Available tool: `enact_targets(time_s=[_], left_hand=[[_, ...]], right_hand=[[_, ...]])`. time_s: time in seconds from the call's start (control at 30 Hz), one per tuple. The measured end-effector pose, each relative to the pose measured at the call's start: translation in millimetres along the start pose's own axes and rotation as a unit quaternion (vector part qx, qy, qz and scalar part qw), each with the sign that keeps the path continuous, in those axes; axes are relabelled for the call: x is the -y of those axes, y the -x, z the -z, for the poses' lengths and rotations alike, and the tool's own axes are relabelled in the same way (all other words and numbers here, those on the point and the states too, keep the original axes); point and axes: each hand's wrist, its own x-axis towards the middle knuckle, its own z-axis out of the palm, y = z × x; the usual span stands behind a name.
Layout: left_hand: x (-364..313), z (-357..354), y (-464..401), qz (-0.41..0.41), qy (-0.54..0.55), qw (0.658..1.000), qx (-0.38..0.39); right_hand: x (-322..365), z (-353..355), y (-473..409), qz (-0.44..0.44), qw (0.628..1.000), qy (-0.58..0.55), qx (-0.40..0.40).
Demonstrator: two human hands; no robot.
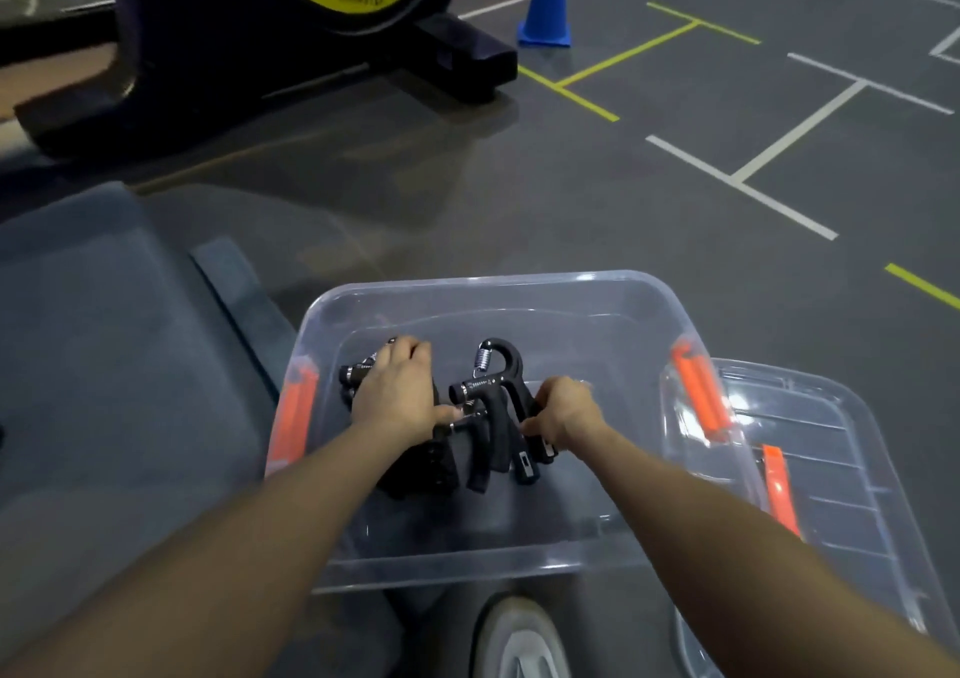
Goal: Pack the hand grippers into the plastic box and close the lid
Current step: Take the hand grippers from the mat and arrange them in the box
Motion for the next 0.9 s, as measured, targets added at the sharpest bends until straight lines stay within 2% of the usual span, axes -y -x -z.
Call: enact_targets(time_s=[0.27, 0.5, 0.9], left_hand=[[7, -8, -14, 0.04, 0.019, 0.998, 0.049], [6, -7, -11, 0.036, 0.032, 0.997, 0.053], [8, -8, -11, 0.032, 0.038, 0.997, 0.055]], right_hand=[[1, -29, -38, 0.026, 0.997, 0.052, 0.046], [-4, -32, -43, -0.029, 0.994, 0.052, 0.092], [0, -42, -38, -0.031, 0.996, 0.038, 0.077]])
